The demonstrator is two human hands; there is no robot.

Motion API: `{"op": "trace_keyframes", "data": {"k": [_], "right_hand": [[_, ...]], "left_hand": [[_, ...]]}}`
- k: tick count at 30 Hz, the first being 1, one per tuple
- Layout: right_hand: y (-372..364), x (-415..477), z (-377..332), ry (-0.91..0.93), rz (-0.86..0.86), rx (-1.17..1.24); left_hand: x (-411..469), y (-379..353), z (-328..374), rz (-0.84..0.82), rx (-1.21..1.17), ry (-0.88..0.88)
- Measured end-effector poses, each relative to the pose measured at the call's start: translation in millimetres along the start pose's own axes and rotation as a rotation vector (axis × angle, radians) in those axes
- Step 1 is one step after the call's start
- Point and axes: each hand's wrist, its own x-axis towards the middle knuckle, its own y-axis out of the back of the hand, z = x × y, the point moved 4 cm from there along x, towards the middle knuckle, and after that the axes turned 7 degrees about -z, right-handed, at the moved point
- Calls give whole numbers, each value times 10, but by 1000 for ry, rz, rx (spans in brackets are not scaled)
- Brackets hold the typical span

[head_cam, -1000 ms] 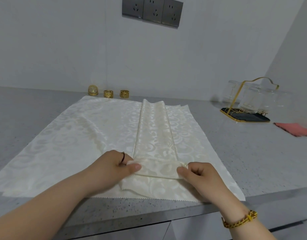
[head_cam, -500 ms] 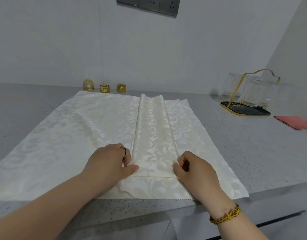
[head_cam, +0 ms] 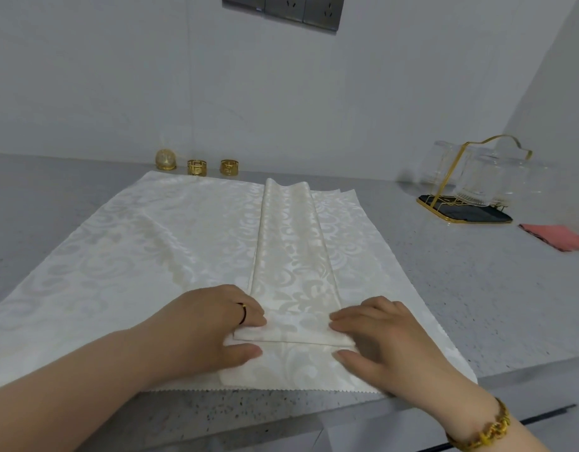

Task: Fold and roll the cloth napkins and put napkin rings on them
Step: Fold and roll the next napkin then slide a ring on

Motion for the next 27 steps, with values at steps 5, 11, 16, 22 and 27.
{"op": "trace_keyframes", "data": {"k": [5,11,16,22,27], "right_hand": [[-2,69,93,-50,33,49],[23,116,111,-288,87,575],[-28,217,184,-491,36,860],[71,347,143,-484,-77,515],[20,336,65,-387,-16,304]], "left_hand": [[133,-25,-4,-26,-109,54],[107,51,-109,37,-743,324],[122,-35,-166,100,-1032,512],[142,-77,-175,106,-887,545],[142,20,-82,89,-317,337]]}}
